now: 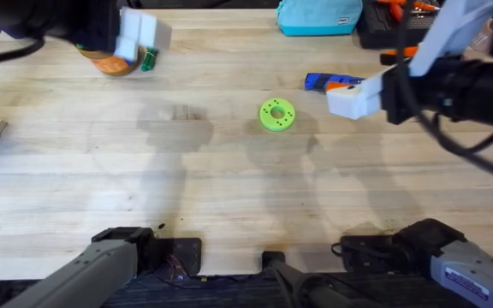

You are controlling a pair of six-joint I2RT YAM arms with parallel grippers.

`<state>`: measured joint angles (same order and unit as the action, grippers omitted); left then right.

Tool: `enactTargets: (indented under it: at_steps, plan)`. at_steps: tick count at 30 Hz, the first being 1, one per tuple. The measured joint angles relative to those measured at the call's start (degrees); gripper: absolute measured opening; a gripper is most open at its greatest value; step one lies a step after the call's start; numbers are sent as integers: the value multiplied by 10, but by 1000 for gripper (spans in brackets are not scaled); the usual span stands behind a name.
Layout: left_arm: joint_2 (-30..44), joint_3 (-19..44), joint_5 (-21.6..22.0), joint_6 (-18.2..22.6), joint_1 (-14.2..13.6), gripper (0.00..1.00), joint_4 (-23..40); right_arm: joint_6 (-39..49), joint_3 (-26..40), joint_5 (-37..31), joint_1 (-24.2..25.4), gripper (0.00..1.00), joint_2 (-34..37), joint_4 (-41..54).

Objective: Pick up the gripper from the table and insert it into the empty holder that is missing its gripper. Then pick up a screw, insert it into the mounting hole, and use the screwdriver to tighten it. Finally, clean up the table by picking up the vegetable and placing it into the bucket.

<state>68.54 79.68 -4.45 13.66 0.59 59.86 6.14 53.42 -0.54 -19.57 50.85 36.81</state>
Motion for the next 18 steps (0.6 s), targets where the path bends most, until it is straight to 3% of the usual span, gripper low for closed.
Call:
enactTargets:
  at_steps: [6, 11, 18]
  plan:
    - [-44, -2, -1, 1, -14, 993, 13, 0, 15, 1, 1, 994, -1, 40]
    - [-74, -5, -8, 3, -28, 993, -42, 0, 15, 24, 0, 994, 3, 5]
    - [-73, -5, -17, 3, -28, 993, -18, 0, 15, 40, 0, 994, 4, -3]
